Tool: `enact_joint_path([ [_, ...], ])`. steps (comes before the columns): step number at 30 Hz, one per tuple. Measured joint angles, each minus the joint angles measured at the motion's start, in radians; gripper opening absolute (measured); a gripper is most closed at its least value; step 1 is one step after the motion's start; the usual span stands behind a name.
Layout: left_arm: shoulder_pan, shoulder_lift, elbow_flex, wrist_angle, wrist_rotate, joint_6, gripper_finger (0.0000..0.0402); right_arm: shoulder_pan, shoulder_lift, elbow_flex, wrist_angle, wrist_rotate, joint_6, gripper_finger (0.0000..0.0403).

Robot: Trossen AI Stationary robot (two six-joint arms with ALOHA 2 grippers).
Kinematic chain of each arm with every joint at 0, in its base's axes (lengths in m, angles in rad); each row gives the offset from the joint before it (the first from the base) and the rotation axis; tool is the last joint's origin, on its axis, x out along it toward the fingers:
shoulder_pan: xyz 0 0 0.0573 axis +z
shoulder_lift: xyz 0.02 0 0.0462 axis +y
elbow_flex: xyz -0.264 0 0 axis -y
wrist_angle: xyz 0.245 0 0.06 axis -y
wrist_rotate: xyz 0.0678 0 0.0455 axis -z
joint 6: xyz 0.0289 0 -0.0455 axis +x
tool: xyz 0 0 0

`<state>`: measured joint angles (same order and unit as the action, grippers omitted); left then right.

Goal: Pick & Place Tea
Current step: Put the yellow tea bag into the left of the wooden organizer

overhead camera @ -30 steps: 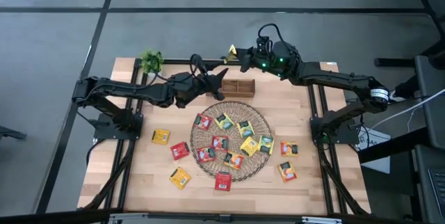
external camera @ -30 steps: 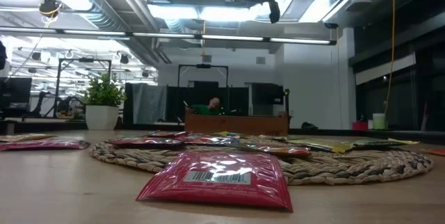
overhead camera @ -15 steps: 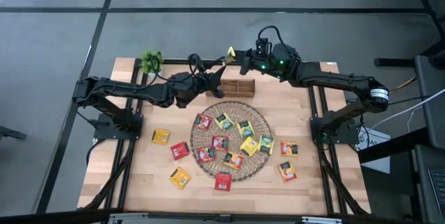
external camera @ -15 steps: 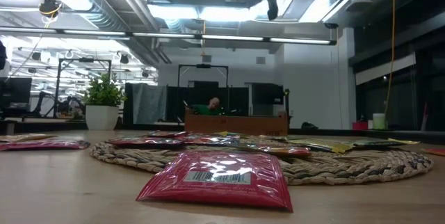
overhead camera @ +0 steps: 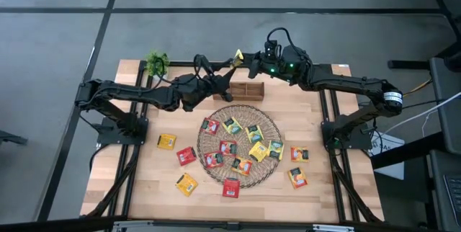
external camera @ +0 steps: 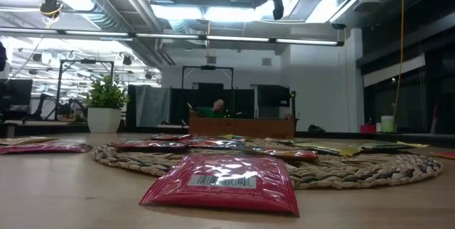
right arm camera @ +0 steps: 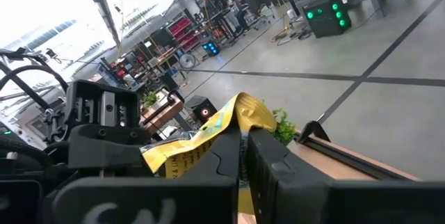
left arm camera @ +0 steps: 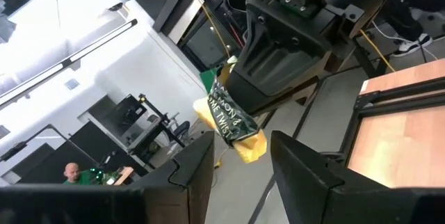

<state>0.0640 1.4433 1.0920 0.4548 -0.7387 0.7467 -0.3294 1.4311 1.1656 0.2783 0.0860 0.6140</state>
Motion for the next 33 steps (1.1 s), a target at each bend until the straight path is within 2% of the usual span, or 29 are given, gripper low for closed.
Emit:
enact_joint_path([
  [10,0.022,0.0,0.0,-0.001,0.003,-0.011,0.0139,0.0,0.0,0.0,0.002,0.001,0.007,0.0012],
  [17,0.023,0.0,-0.001,0.025,0.041,-0.04,0.0139,0.0,0.0,0.0,0.002,0.0,0.005,0.0012],
  [22,0.024,0.0,0.001,0.052,0.037,-0.097,0.0139,0.0,0.0,0.0,0.001,0.0,-0.018,0.0012],
  [28,0.033,0.015,0.032,0.034,0.035,-0.108,0.0139,0.0,0.0,0.0,0.003,0.003,-0.044,0.0012],
  [33,0.046,0.038,0.079,-0.056,0.043,-0.129,0.0131,0.0,0.0,0.0,-0.001,0.003,-0.047,0.0012],
])
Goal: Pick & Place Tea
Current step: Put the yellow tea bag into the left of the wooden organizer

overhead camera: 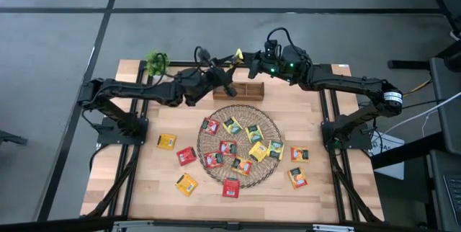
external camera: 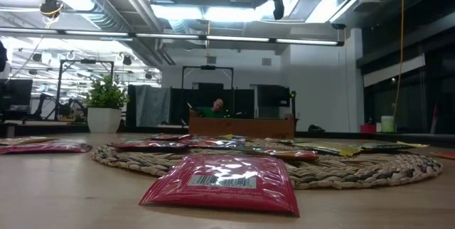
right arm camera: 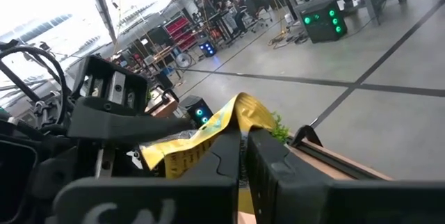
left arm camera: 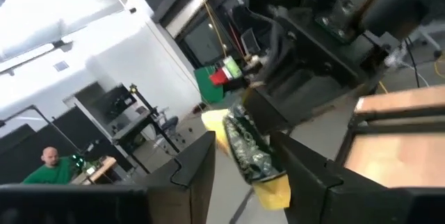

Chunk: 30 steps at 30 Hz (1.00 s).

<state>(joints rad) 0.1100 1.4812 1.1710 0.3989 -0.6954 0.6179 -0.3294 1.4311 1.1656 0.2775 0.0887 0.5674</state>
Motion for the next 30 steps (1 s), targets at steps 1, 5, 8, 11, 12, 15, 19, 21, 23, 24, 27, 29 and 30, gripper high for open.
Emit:
enact_joint_path([
  [1,0.001,0.006,0.01,-0.018,0.0,-0.009,0.0124,0.001,0.0,0.0,-0.001,0.0,0.0,0.0012],
  [5,0.002,0.015,0.041,-0.063,-0.005,-0.006,0.0086,0.005,0.001,0.0,-0.001,0.002,0.0,0.0012],
  [8,0.002,0.015,0.05,-0.068,-0.011,0.007,0.0053,0.006,0.0,0.0,0.004,0.003,0.0,0.0014],
  [11,0.002,0.016,0.053,-0.072,-0.025,0.032,0.0022,0.006,0.0,0.0,0.004,0.001,0.0,0.0016],
  [12,0.002,0.016,0.053,-0.077,-0.025,0.037,0.0013,0.006,0.0,0.0,0.004,0.0,0.0,0.0016],
  [15,0.002,0.016,0.054,-0.09,-0.024,0.038,0.0007,0.006,0.0,0.0,0.0,-0.002,-0.002,0.002],
  [19,-0.001,0.016,0.054,-0.085,-0.039,0.048,0.0005,0.005,0.0,0.0,0.001,-0.041,-0.053,0.0038],
  [21,-0.008,0.01,0.054,-0.077,-0.057,0.064,0.0005,0.005,0.0,0.0,0.003,-0.054,-0.077,0.0053],
  [23,-0.012,-0.001,0.054,-0.073,-0.074,0.071,0.0005,0.004,0.0,0.0,0.008,-0.083,-0.09,0.0072],
  [24,-0.014,-0.01,0.054,-0.074,-0.081,0.075,0.0005,0.003,-0.001,0.0,0.008,-0.102,-0.102,0.0082],
  [27,-0.011,-0.043,0.054,-0.066,-0.105,0.077,0.0004,0.003,-0.001,0.0,-0.003,-0.175,-0.147,0.0115],
  [29,-0.011,-0.07,0.055,-0.062,-0.111,0.076,0.0004,0.005,0.0,0.0,-0.012,-0.238,-0.18,0.0136],
  [30,-0.011,-0.082,0.055,-0.063,-0.11,0.071,0.0004,0.005,-0.002,0.0,-0.016,-0.272,-0.187,0.0146],
])
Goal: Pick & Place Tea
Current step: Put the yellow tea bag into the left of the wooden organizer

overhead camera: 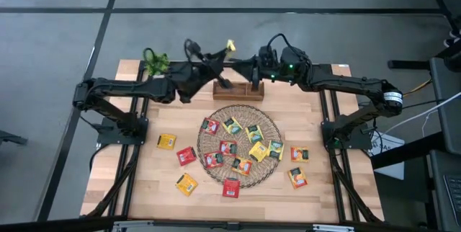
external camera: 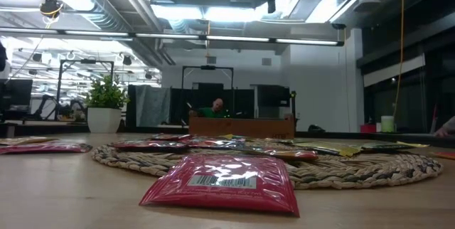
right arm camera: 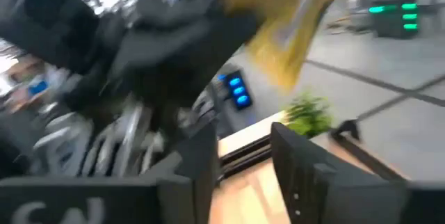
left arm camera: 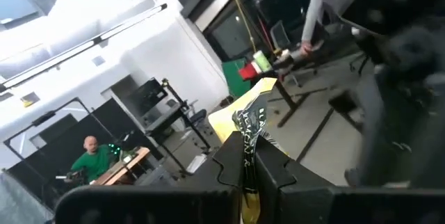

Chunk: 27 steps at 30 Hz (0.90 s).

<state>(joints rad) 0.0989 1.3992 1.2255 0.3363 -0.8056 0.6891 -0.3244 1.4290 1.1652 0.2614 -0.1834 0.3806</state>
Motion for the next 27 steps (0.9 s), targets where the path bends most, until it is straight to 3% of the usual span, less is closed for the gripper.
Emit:
enact_joint_path([
  [6,0.01,-0.094,0.0,-0.042,0.1,-0.138,0.0004,-0.001,-0.001,0.0,-0.041,-0.169,-0.022,0.0191],
  [10,0.03,-0.169,0.0,-0.19,0.242,-0.305,0.0004,0.001,-0.002,0.0,-0.052,-0.236,-0.015,0.02],
  [17,0.086,-0.27,0.0,-0.426,0.52,-0.542,0.0004,0.0,-0.026,0.0,-0.05,-0.24,0.003,0.0201],
  [27,0.157,-0.287,0.0,-0.5,0.937,-0.709,0.0004,-0.018,-0.058,0.0,-0.041,-0.339,0.074,0.0201],
])
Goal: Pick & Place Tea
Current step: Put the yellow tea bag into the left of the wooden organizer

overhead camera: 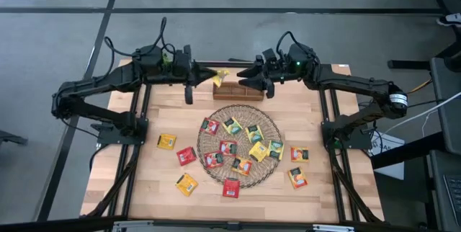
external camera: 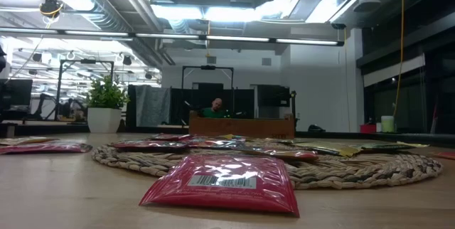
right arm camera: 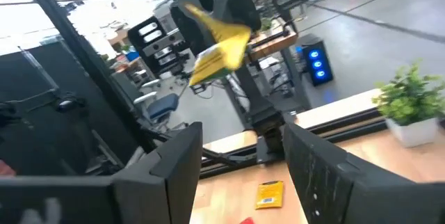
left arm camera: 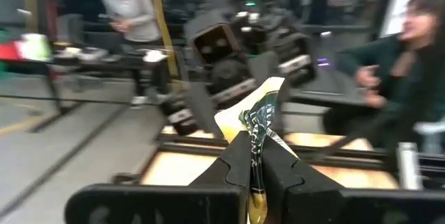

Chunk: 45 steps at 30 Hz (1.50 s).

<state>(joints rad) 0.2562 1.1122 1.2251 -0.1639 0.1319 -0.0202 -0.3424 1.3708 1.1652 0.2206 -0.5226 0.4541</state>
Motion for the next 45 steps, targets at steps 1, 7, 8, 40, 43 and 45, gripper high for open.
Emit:
enact_joint_path([
  [1,0.004,0.002,0.0,0.001,0.029,-0.016,0.0004,0.0,0.0,0.0,-0.001,-0.01,0.01,0.0201],
  [7,0.018,0.003,0.0,-0.019,0.15,-0.088,0.0004,0.0,0.0,0.0,0.0,-0.064,0.017,0.0201],
  [8,0.018,0.003,0.0,-0.026,0.162,-0.097,0.0004,0.0,0.0,0.0,0.0,-0.066,0.017,0.0201],
  [40,0.017,0.129,-0.002,-0.044,0.195,-0.179,0.0007,0.014,0.078,0.256,-0.386,-0.097,-0.359,0.0201],
  [43,0.017,0.129,-0.002,-0.026,0.195,-0.179,0.0006,0.014,0.091,0.256,-0.386,-0.097,-0.359,0.0201],
  [45,0.017,0.129,-0.002,-0.027,0.195,-0.179,0.0005,0.014,0.099,0.256,-0.387,-0.097,-0.359,0.0201],
])
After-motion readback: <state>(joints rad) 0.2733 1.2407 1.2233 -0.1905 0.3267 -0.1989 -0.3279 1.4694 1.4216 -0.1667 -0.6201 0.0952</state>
